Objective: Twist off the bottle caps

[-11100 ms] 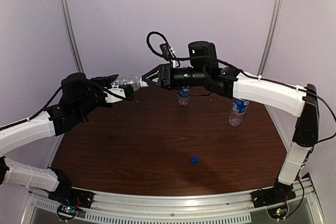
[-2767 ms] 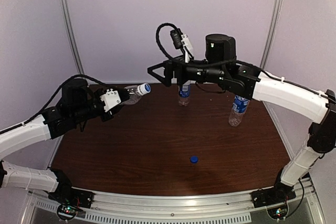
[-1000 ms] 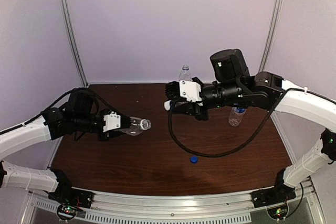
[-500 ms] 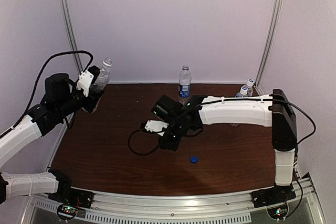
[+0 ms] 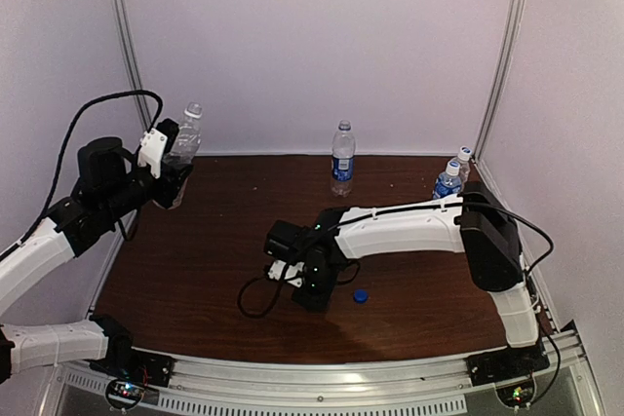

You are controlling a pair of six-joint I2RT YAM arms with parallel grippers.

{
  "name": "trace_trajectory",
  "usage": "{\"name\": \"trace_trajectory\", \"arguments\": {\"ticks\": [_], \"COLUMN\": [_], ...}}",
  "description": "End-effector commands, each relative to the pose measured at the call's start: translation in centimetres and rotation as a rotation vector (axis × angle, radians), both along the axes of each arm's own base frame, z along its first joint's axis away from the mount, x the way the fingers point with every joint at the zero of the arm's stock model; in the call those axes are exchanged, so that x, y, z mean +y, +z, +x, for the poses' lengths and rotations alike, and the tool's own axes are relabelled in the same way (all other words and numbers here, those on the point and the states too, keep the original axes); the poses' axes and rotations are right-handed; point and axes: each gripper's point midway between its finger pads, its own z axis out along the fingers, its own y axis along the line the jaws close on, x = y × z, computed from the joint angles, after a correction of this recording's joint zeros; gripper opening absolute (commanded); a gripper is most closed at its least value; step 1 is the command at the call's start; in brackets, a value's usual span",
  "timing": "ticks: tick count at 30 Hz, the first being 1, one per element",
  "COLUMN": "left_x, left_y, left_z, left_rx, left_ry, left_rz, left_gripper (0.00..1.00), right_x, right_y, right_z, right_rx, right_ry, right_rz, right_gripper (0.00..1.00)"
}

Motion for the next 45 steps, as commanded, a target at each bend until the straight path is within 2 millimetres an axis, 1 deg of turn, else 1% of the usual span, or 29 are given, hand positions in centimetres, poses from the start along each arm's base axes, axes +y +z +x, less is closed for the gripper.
{"name": "trace_trajectory", "arguments": {"ticks": [1,4,5,6,7,8,9,11,13,14,16,17,18,21,23,25,26,28,29,30,33,35,37,40,42,45], "left_x": [-0.2,-0.4,-0.5,-0.5,-0.5,-0.9,-1.3,-2.1,-3.0,-3.5,-4.7,-5.3,-6.0,-7.7,-8.6,-9.1,-9.3,-9.4,-9.5,-9.5,-9.5,-9.5,-9.6,-9.7,-9.8,-9.9], "left_y": [1.4,1.4,1.3,1.2,1.1,1.0,0.9,0.4,0.3,0.5,1.1,1.4,1.6,2.1,2.3,2.4,2.7,2.7,2.8,2.8,3.1,3.0,2.9,2.6,2.5,2.4], "left_z": [-0.2,-0.2,-0.3,-0.3,-0.3,-0.5,-0.8,-1.3,-2.0,-2.4,-3.7,-4.4,-5.2,-7.6,-9.2,-9.8,-9.9,-10.1,-10.2,-10.2,-10.0,-10.0,-10.1,-10.1,-10.1,-10.1], "left_rx": [-0.06,-0.062,-0.061,-0.06,-0.06,-0.057,-0.056,-0.049,-0.043,-0.045,-0.057,-0.062,-0.069,-0.079,-0.075,-0.066,-0.07,-0.065,-0.067,-0.069,-0.083,-0.081,-0.076,-0.07,-0.066,-0.066], "left_ry": [-0.017,-0.029,-0.034,-0.035,-0.036,-0.066,-0.092,-0.152,-0.212,-0.248,-0.346,-0.399,-0.462,-0.629,-0.737,-0.789,-0.799,-0.817,-0.823,-0.823,-0.814,-0.814,-0.824,-0.827,-0.828,-0.834], "left_rz": [-0.027,-0.026,-0.025,-0.022,-0.019,-0.018,-0.016,-0.01,-0.023,-0.031,-0.054,-0.062,-0.068,-0.091,-0.117,-0.15,-0.168,-0.187,-0.189,-0.19,-0.188,-0.187,-0.188,-0.19,-0.192,-0.191], "left_gripper": [0.21,0.21,0.21,0.21,0.21,0.21,0.22,0.24,0.24,0.24,0.24,0.24,0.24,0.24,0.24,0.25,0.25,0.25,0.25,0.25,0.25,0.25,0.25,0.25,0.25,0.25], "right_x": [-0.1,0.1,0.2,0.3,0.3,0.2,0.3,1.3,2.8,3.6,5.1,5.3,5.4,5.7,5.6,5.6,5.6,6.0,6.3,6.9,9.3,10.4,11.2,11.9,12.0,12.2], "right_y": [-0.5,-0.6,-0.5,-0.3,-0.1,0.4,1.1,3.8,7.5,9.7,15.0,18.5,21.3,29.6,35.1,39.7,41.5,43.9,44.8,44.8,44.0,43.7,43.5,42.9,42.9,43.0], "right_z": [1.4,1.7,1.9,2.0,2.2,2.8,3.2,3.9,4.3,4.3,4.6,4.4,4.6,3.8,3.9,4.0,3.9,2.6,2.2,2.1,1.4,0.5,0.4,0.4,0.6,0.5], "right_rx": [-0.033,-0.03,-0.032,-0.038,-0.05,-0.074,-0.095,-0.119,-0.125,-0.125,-0.138,-0.149,-0.151,-0.155,-0.199,-0.228,-0.239,-0.204,-0.205,-0.205,-0.234,-0.243,-0.218,-0.161,-0.146,-0.13], "right_ry": [-0.053,-0.065,-0.068,-0.067,-0.07,-0.077,-0.082,-0.08,-0.057,-0.039,0.003,0.035,0.058,0.152,0.175,0.164,0.175,0.241,0.263,0.271,0.315,0.358,0.351,0.335,0.323,0.322], "right_rz": [-0.015,-0.004,0.0,0.003,0.001,-0.001,0.005,0.071,0.182,0.259,0.449,0.556,0.653,0.963,1.182,1.391,1.482,1.637,1.687,1.689,1.616,1.593,1.583,1.588,1.6,1.62], "right_gripper": [0.26,0.27,0.32,0.43,0.57,0.89,0.98,1.0,1.0,1.0,1.0,1.0,1.0,1.0,1.0,1.0,1.0,1.0,0.99,0.99,0.99,0.99,0.97,0.88,0.83,0.8]}}
